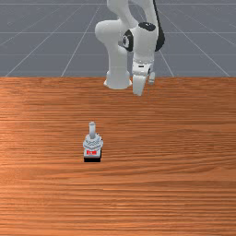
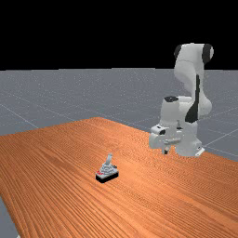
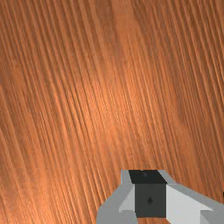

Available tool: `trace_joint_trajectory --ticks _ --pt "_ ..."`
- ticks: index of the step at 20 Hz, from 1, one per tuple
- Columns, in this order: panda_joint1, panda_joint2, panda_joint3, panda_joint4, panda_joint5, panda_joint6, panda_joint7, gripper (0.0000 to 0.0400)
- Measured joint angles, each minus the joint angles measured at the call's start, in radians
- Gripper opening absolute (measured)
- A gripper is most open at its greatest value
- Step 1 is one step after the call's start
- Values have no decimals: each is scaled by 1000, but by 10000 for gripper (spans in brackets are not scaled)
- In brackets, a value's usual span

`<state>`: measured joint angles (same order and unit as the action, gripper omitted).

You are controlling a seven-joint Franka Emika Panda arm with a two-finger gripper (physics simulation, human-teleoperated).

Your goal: Turn on the trigger

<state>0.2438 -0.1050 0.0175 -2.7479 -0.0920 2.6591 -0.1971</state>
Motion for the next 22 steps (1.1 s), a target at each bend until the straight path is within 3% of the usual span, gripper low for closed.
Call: trace_joint_trajectory --ticks 1,3,4,5,6,7,9,10,11,12,14,15,17,18,22 --pt "-16 -8 -23 -10 -3 8 -102 0" --pt "-50 -18 -47 -22 -10 8 -79 0" --pt "-50 -22 -69 -28 -12 17 -216 0" --pt "-80 -17 -46 -14 -165 -23 -148 0" --pt "-96 -16 -44 -10 -215 -42 -119 0" --pt "-66 -31 -117 -39 -45 28 -413 0" --pt "-83 -34 -150 -44 -50 33 -493 0" --pt "-24 -3 -268 4 322 -107 -782 0" --pt "-33 10 -297 18 364 -146 -851 0" --pt "-40 -14 -286 -7 325 -67 -811 0" --pt "-59 -19 -300 -11 294 -41 -818 0" --pt "-113 -7 -246 11 84 -68 -621 0" --pt "-125 1 -261 26 79 -89 -645 0" --pt "-131 -13 -267 0 80 -39 -655 0" --pt "-133 -9 -281 -1 88 -10 -719 0"
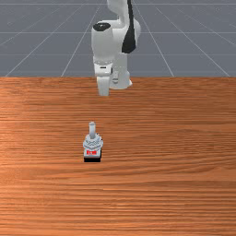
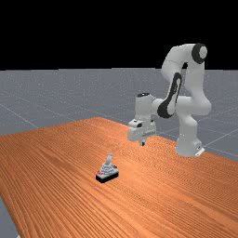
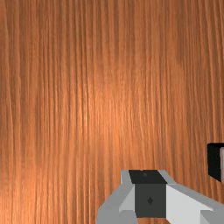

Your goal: Turn on the trigger

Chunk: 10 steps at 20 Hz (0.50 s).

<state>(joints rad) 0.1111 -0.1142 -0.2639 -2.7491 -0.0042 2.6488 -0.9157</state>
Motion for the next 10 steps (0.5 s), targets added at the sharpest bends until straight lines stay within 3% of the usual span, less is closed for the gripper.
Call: trace_joint_trajectory --ticks 10 --pt "16 133 12 160 69 -20 -20 0"
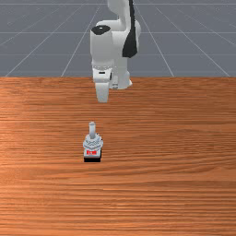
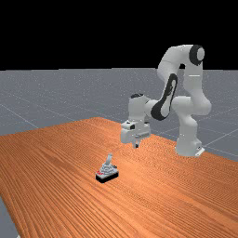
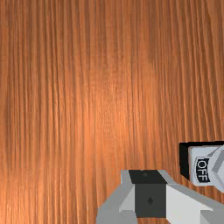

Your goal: Turn on the trigger

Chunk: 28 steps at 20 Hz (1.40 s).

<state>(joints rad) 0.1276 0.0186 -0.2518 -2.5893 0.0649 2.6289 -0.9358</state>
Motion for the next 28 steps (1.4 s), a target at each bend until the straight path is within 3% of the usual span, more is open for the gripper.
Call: trace_joint_trajectory --ticks 9,10,17,28 --pt "0 94 15 117 51 3 -31 0" --pt "1 105 12 141 41 -38 -15 0" --pt "-4 147 23 127 79 37 -39 0" --pt "-10 141 -4 154 68 -2 29 0"
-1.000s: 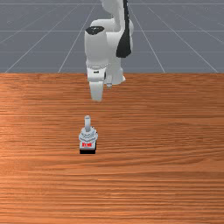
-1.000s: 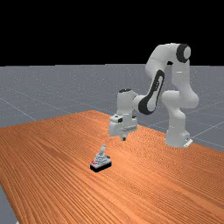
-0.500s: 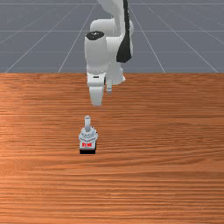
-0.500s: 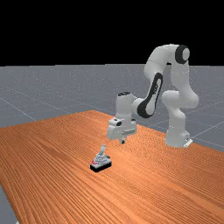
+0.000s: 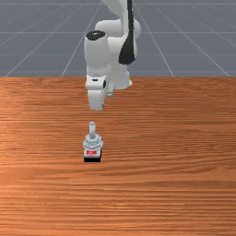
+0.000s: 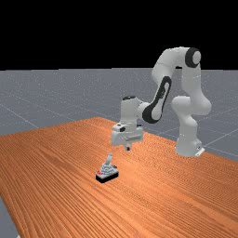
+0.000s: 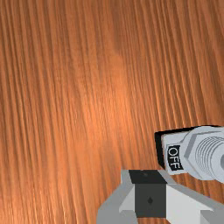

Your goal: Turn on the trigger

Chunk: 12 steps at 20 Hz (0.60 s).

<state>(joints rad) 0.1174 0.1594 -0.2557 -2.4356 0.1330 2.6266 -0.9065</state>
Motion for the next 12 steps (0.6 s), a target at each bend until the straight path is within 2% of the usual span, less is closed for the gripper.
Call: trace_joint_trajectory --ticks 3,6,11,12 --pt "-27 7 6 13 22 -10 -99 0" --pt "-38 37 19 57 18 -27 -182 0" --pt "-22 47 18 72 18 -28 -111 0" --pt "-23 50 21 69 30 -3 -110 0"
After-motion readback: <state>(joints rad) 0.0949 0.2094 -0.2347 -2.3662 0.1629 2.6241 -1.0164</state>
